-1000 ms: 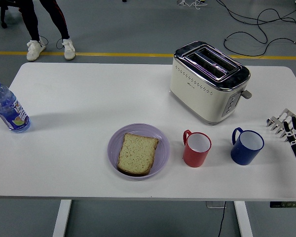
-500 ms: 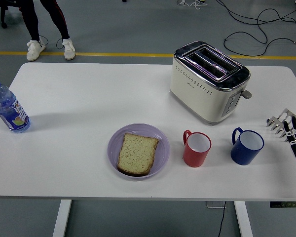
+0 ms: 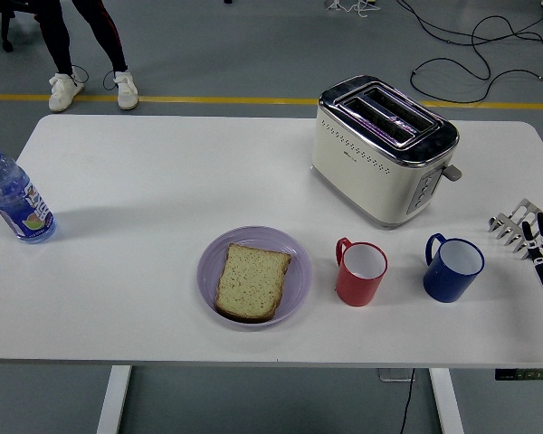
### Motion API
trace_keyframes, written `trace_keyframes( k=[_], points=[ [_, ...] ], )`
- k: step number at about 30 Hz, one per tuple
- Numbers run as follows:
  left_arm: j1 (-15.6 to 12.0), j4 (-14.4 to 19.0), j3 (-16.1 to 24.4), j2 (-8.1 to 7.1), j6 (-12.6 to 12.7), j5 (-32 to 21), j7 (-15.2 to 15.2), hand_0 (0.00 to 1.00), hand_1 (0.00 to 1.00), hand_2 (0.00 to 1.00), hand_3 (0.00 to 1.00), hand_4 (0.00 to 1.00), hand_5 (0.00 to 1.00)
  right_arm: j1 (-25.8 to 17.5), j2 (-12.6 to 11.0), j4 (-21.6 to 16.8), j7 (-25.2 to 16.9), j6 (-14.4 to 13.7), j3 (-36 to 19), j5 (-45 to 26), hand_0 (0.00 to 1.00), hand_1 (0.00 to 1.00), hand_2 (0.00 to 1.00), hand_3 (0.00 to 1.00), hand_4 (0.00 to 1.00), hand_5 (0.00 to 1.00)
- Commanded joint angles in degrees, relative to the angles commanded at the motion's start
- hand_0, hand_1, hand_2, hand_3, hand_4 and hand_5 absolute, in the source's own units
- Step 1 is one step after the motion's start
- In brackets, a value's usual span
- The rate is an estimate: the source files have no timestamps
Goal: Pick up the cup,pour liquid into bread,place the cup on the desk
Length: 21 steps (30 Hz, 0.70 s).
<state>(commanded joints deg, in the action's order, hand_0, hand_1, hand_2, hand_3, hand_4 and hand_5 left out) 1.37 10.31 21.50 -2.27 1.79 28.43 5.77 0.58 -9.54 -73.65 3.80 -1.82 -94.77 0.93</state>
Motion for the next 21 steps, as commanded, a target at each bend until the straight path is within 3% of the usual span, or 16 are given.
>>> trace_keyframes(
  k=[21],
  points=[
    [0.5, 0.0, 0.6, 0.01, 0.0, 0.3, 0.0, 0.676, 0.712, 0.738, 0.665, 0.422, 0.93, 0.5, 0.1, -0.1, 0.0, -0.2, -0.2, -0.1, 0.7, 0.65, 0.669, 0.615, 0.494, 0.294]
  ],
)
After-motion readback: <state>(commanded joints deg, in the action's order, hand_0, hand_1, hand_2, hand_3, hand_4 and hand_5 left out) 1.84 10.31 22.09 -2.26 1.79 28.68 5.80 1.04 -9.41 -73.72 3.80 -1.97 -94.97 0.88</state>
